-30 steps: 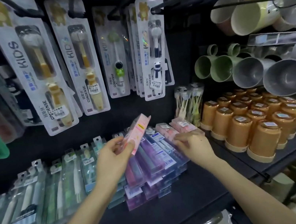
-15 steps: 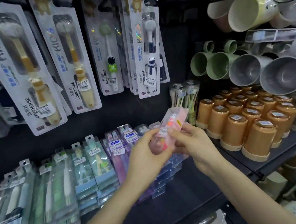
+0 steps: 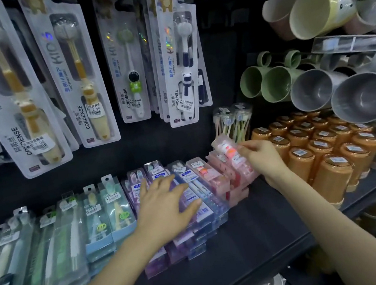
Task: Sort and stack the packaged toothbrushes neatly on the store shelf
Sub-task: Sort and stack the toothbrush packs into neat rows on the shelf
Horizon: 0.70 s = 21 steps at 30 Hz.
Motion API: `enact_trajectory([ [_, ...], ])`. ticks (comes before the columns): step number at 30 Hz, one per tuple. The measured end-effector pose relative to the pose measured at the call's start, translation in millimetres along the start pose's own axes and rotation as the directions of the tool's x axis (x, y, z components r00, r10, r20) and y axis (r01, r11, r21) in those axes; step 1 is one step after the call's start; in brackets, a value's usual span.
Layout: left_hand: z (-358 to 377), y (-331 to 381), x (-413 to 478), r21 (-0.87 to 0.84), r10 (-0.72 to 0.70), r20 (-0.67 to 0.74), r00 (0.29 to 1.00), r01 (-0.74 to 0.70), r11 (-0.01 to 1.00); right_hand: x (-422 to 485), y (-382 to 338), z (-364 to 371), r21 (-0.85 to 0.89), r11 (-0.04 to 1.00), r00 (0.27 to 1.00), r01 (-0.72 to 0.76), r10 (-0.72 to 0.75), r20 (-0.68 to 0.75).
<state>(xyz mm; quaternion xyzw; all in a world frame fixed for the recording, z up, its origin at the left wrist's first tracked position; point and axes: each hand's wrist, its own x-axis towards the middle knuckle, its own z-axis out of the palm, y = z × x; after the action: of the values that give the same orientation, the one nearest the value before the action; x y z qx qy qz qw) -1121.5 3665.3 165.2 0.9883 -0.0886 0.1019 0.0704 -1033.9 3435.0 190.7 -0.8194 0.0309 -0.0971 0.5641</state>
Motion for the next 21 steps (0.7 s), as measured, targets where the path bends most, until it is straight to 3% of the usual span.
enact_trajectory([
  [5,-1.2,-15.5,-3.3,0.056,-0.031,0.096,0.995,0.026,0.998,21.5,-2.2,28.1,-0.265,0.96,0.996,0.094,-0.088,0.033],
  [12,-1.6,-21.0,-4.7,0.036,-0.027,0.179,0.983,0.021,0.999,21.1,15.8,45.1,-0.3,0.952,0.997,0.052,-0.069,-0.045],
  [21,1.9,-22.1,-3.6,-0.018,-0.017,0.161,0.987,0.02,1.0,21.3,24.9,48.7,-0.437,0.893,0.988,0.108,-0.143,-0.049],
])
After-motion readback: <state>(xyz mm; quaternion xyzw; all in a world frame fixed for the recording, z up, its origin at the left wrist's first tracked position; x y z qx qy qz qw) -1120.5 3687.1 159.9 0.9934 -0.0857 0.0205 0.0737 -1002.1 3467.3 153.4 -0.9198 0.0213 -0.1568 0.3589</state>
